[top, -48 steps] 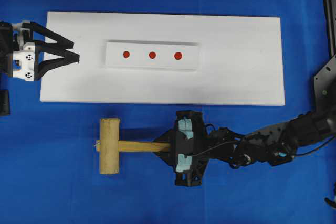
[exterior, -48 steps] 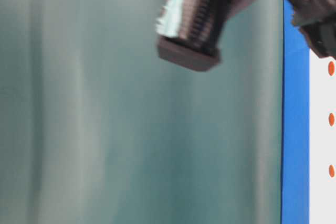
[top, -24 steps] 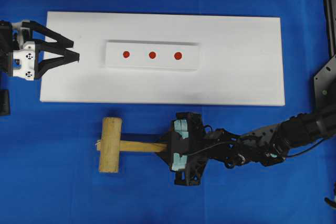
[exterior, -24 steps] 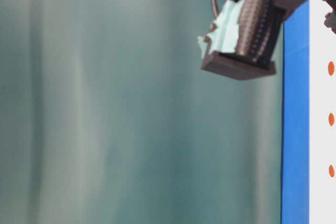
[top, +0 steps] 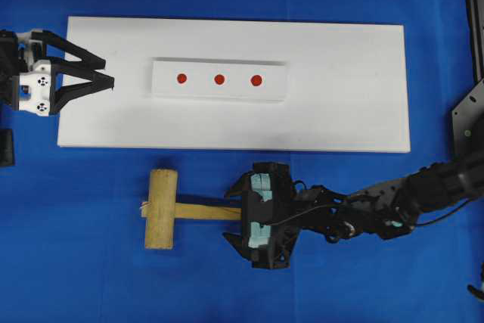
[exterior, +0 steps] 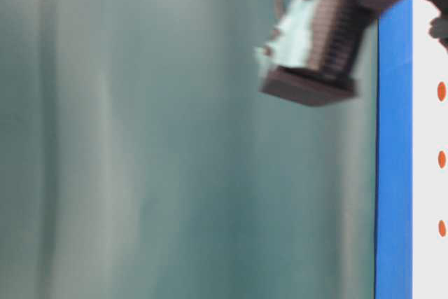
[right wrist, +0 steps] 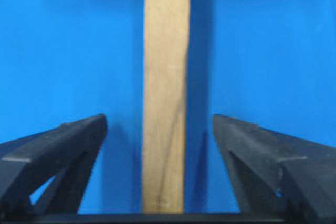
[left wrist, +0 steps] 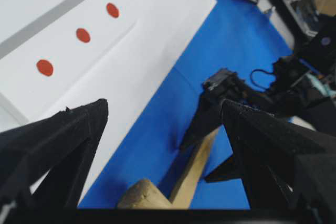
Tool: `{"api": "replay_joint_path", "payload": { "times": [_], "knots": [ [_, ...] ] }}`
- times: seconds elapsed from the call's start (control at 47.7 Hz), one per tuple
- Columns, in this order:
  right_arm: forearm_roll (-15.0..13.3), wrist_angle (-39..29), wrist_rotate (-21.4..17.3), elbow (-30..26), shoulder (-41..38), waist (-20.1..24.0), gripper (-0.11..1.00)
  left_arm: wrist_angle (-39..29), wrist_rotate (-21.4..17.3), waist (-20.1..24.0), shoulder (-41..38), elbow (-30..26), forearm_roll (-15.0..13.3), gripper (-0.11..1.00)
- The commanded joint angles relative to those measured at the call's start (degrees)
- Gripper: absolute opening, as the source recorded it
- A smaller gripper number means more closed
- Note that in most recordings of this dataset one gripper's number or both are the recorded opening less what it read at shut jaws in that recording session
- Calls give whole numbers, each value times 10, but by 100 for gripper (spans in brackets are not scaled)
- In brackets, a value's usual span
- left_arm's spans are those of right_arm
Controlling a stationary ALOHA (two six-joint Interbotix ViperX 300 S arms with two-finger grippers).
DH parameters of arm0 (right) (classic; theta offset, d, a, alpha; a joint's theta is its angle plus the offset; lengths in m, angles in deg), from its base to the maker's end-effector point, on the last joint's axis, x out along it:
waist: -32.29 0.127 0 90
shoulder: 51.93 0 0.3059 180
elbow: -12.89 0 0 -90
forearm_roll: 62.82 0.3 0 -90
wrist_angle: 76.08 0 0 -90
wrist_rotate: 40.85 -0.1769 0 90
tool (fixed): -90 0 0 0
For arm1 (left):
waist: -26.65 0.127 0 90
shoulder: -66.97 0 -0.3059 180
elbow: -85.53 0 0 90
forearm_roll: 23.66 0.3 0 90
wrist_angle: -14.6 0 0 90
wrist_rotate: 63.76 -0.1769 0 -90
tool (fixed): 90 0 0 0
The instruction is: Hit the mark with a hammer.
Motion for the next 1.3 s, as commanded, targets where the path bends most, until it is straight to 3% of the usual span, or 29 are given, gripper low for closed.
{"api": "replay_joint_path", "payload": {
  "times": [0.0, 0.294, 0.462, 0.608, 0.713, 1.07, 1.28],
  "knots": [
    [-3, 2, 4, 3, 48, 1, 87, -1, -3, 1, -1, -5, 2, 89],
    [-2, 2, 44, 59, 203, -30, 83, -4, -28, 1, 8, -6, 2, 88],
    [-4, -2, 97, 91, 291, -57, 83, -7, -70, 1, 40, -4, 2, 87],
    [-3, -2, 163, 125, 355, -89, 83, -39, -142, 1, 81, 0, 3, 86],
    [-2, -1, 191, 145, 395, -108, 83, -71, -200, 2, 109, 0, 3, 86],
    [-2, -27, 245, 221, 533, -161, 83, -160, -397, 1, 199, 1, 4, 86],
    [-2, -62, 246, 282, 589, -195, 83, -192, -463, 1, 225, 16, 4, 86]
  ]
}}
